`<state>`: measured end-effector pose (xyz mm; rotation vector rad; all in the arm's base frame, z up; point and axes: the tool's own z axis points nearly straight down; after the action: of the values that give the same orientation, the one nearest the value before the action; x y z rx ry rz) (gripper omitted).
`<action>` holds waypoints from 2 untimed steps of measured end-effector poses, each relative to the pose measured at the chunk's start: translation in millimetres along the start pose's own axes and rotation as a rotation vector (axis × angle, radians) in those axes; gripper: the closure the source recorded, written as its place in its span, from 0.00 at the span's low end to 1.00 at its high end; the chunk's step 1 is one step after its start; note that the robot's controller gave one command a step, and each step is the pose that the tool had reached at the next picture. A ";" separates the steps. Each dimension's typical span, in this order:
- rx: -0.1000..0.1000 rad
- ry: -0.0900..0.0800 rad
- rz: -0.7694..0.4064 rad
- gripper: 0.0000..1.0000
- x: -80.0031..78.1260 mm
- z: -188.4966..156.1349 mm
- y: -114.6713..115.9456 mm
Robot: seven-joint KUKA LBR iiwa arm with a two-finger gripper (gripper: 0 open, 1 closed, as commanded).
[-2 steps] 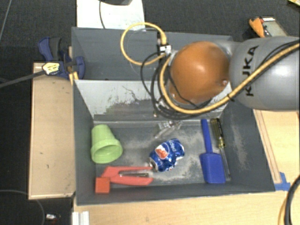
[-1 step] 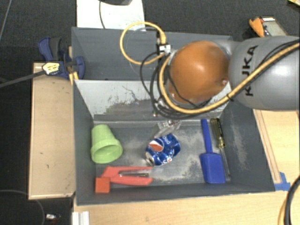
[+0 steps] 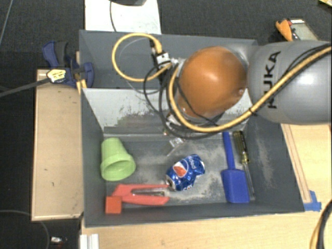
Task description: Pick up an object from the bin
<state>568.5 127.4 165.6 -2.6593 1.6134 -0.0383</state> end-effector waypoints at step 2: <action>0.001 -0.001 -0.428 1.00 -19.0 32.7 -8.3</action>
Offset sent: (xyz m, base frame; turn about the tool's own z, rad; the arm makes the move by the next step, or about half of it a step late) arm -0.0120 0.0245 -0.0509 -0.6458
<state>568.2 148.6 133.1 -2.9448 1.0137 -0.0468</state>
